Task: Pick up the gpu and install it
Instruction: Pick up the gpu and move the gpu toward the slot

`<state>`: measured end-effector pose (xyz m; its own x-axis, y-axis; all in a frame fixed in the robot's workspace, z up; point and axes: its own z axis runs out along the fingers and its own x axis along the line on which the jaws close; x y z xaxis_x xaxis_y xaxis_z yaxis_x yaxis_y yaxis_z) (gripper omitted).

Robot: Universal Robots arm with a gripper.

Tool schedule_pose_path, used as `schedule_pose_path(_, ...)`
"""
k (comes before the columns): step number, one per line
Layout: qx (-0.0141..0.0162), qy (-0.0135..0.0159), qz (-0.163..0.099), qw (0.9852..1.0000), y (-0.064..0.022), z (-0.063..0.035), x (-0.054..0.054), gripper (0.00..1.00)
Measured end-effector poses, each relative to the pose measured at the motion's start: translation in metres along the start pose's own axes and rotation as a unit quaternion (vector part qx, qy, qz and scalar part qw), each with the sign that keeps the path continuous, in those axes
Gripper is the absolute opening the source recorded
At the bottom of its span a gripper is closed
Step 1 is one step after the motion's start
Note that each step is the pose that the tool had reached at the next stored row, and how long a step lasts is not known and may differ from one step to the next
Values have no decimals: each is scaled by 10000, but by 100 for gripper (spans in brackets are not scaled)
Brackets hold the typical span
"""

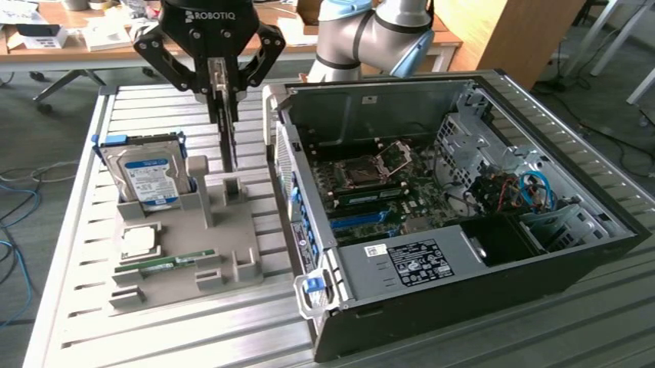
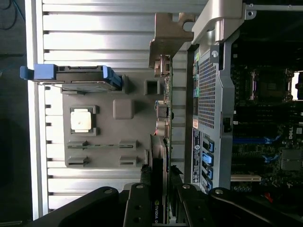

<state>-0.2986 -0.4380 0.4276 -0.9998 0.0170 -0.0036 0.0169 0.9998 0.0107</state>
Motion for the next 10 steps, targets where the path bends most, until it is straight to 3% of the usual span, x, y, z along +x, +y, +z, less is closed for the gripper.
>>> schedule_pose_path(10, 0, 1, 0, 10000, 1, -1, -54, 26)
